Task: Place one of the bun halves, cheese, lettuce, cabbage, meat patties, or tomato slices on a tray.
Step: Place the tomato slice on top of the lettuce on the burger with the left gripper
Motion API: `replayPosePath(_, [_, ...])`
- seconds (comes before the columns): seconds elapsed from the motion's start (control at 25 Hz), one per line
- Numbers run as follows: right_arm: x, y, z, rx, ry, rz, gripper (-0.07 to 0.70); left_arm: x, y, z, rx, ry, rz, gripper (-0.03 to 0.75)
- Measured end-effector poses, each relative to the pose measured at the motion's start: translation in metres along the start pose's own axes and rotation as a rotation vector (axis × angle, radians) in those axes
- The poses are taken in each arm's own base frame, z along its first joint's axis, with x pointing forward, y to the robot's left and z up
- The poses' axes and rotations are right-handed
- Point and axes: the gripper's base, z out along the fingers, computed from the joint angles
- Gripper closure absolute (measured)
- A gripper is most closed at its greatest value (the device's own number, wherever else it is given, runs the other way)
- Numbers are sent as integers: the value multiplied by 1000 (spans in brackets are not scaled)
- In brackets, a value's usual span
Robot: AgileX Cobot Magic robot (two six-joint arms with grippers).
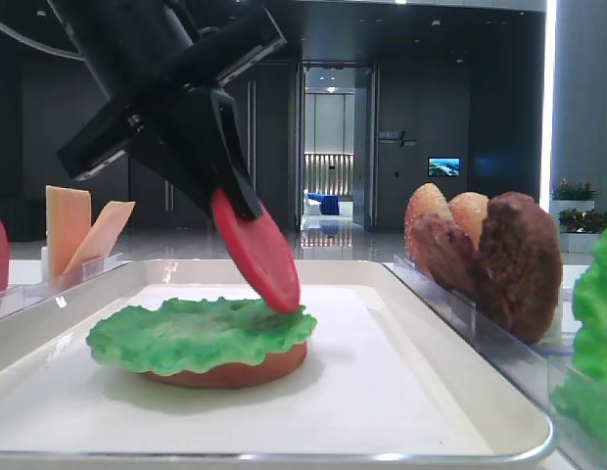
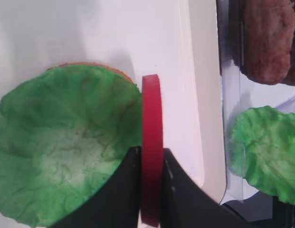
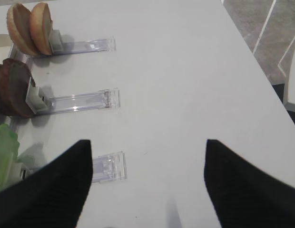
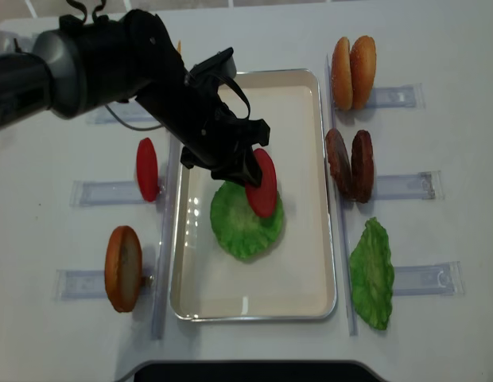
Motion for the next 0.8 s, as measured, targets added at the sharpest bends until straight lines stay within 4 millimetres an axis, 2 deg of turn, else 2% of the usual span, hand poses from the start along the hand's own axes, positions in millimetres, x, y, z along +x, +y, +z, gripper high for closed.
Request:
replayPosePath(0.2, [0, 0, 0, 0, 0, 0, 157, 1, 3, 8, -7, 30, 3, 658])
replayPosePath(0.56, [0, 0, 0, 0, 0, 0, 157, 2, 4, 9, -9, 45, 16, 650])
replayPosePath(0.64, [0, 0, 0, 0, 0, 0, 157, 4, 4, 9, -13, 62, 21, 612])
replayPosePath(0.8, [0, 0, 0, 0, 0, 0, 157, 8, 5, 9, -17, 118, 25, 450])
